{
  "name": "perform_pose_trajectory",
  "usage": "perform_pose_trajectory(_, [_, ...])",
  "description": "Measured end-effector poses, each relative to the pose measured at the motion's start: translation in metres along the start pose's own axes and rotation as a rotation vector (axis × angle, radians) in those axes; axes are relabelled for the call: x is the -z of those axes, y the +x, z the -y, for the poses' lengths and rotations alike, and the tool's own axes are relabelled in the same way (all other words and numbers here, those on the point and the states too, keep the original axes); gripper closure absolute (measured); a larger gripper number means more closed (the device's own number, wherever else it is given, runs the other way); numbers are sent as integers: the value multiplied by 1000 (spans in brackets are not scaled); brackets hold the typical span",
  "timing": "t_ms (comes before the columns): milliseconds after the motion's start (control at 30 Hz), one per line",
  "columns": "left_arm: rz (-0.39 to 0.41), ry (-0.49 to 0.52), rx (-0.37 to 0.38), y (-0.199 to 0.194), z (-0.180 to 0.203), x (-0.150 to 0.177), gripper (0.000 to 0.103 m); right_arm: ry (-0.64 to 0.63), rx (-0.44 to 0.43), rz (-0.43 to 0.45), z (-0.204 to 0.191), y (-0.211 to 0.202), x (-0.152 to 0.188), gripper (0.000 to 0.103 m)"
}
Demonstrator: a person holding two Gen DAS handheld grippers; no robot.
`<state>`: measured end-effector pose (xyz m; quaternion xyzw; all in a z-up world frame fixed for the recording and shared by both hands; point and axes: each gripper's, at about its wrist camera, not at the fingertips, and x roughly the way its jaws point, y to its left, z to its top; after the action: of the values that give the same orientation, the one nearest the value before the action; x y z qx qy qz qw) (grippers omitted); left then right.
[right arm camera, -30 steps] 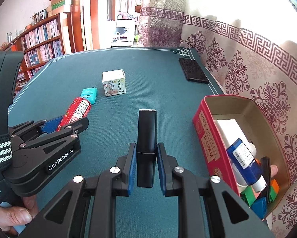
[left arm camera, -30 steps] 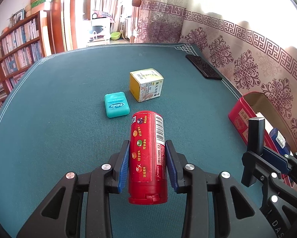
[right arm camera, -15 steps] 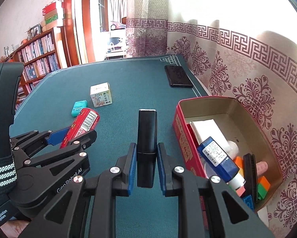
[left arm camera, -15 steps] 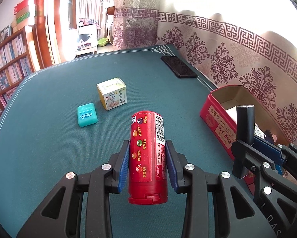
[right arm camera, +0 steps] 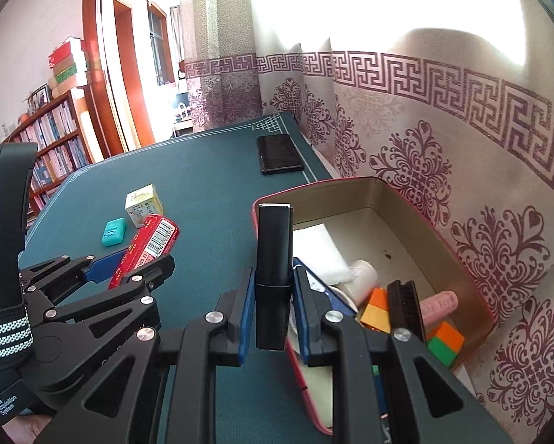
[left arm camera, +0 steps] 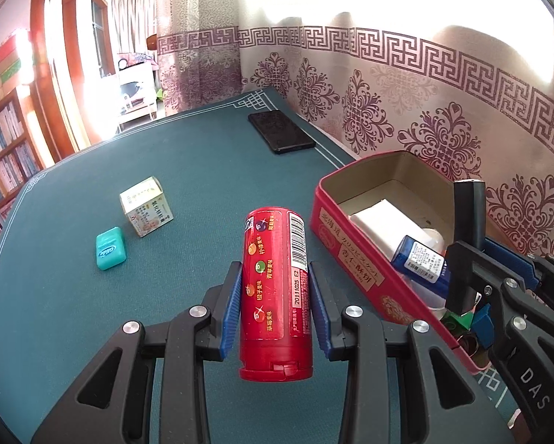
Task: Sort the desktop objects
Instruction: 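Carry the red can and black tube into the red tin and release both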
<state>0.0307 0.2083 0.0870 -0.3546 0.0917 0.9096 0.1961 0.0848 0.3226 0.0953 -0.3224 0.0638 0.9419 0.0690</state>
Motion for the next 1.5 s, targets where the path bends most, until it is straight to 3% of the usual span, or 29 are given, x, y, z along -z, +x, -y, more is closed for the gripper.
perform_pose_trajectory(367, [-2, 78, 52, 10, 50, -15, 66, 70, 85, 11, 57, -3, -3, 81])
perform_pose_trajectory(867, [-21, 98, 144, 30, 78, -28, 66, 130, 115, -56, 93, 17, 2, 81])
perform_pose_trajectory(1333, [-86, 28, 335, 50, 88, -38, 65, 153, 116, -93, 100, 31, 8, 81])
perform_pose_trajectory(1400, [-103, 20, 345, 52, 88, -38, 61, 160, 114, -97, 102, 32, 9, 81])
perform_pose_trajectory(1500, [-105, -7, 336, 51, 84, -37, 46, 182, 97, -115, 105, 35, 9, 80])
